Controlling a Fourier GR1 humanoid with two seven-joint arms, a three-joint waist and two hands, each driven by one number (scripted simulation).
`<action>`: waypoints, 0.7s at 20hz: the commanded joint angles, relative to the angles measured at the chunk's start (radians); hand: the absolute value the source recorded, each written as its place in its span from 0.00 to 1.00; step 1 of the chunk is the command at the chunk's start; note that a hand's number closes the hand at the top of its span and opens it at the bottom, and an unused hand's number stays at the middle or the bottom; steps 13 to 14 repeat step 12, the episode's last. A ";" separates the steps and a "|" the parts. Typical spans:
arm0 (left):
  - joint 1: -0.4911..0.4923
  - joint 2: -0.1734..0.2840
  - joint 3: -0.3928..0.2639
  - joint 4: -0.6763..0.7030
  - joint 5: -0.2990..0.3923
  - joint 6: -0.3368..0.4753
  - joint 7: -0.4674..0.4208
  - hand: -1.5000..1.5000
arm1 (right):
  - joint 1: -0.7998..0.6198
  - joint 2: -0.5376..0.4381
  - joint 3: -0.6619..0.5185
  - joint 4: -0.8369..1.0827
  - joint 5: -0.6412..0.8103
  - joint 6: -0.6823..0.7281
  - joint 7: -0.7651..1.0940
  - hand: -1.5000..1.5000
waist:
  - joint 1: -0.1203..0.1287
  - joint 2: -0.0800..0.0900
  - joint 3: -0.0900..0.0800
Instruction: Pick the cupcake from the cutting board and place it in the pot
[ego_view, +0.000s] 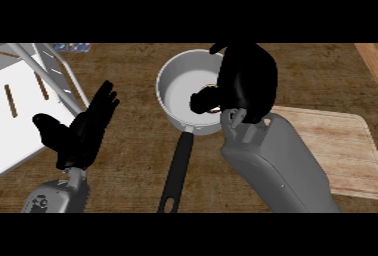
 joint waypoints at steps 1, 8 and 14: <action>0.022 -0.018 -0.021 -0.010 -0.006 0.001 -0.010 0.50 | 0.002 0.011 -0.012 0.020 -0.046 -0.245 0.191 0.00 | 0.010 0.000 0.000; 0.021 0.026 0.031 -0.002 0.014 -0.017 0.005 0.50 | -0.009 0.012 -0.054 -0.084 0.185 -0.445 0.103 0.00 | -0.023 -0.009 0.000; 0.070 0.023 0.028 -0.021 0.024 -0.034 -0.030 0.50 | 0.039 0.012 -0.097 -0.129 0.282 -0.507 0.120 0.00 | -0.023 -0.010 0.000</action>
